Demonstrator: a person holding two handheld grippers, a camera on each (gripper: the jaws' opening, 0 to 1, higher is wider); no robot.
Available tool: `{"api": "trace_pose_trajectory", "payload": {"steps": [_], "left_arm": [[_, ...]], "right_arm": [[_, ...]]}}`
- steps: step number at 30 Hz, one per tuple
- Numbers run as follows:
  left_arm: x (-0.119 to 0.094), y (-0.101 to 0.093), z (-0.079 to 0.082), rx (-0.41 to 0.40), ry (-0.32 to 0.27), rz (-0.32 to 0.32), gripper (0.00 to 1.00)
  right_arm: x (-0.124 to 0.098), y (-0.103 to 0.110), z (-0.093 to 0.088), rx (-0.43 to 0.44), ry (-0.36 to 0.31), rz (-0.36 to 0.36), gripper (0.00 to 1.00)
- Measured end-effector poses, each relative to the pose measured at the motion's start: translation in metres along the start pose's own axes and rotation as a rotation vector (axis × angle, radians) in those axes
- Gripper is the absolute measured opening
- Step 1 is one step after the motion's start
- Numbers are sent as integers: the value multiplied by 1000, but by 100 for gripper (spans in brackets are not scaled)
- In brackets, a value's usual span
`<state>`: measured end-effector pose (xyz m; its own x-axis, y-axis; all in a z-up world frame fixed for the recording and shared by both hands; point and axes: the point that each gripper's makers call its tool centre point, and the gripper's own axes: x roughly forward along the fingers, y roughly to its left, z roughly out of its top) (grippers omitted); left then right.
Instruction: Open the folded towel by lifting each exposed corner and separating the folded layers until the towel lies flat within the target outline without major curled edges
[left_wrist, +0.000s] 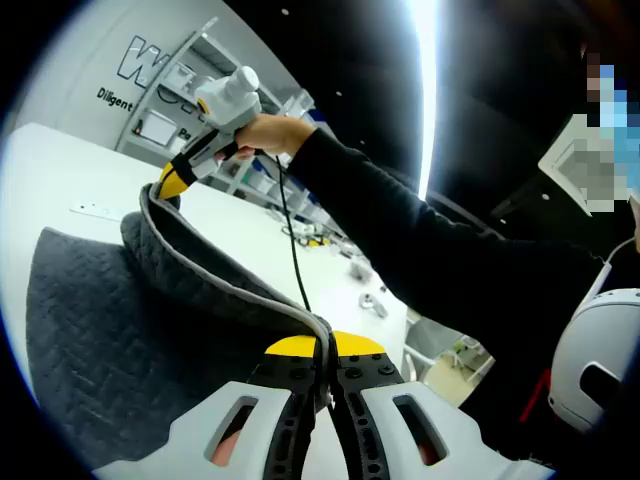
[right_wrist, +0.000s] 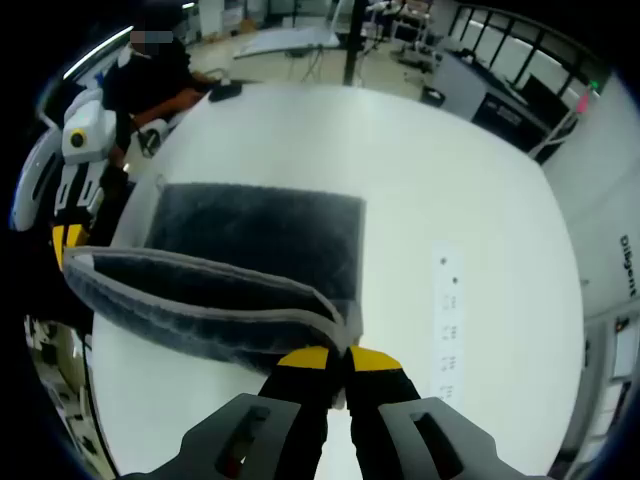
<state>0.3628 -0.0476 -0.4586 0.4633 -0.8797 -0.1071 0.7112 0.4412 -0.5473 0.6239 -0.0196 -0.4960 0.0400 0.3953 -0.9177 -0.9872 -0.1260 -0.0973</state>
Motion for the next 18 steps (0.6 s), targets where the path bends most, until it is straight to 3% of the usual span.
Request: {"api": "trace_pose_trajectory", "payload": {"steps": [18], "left_arm": [[13,-6,-5,-1,19,-23,2]], "right_arm": [[-7,-2,-17,15,-23,-10,2]]}}
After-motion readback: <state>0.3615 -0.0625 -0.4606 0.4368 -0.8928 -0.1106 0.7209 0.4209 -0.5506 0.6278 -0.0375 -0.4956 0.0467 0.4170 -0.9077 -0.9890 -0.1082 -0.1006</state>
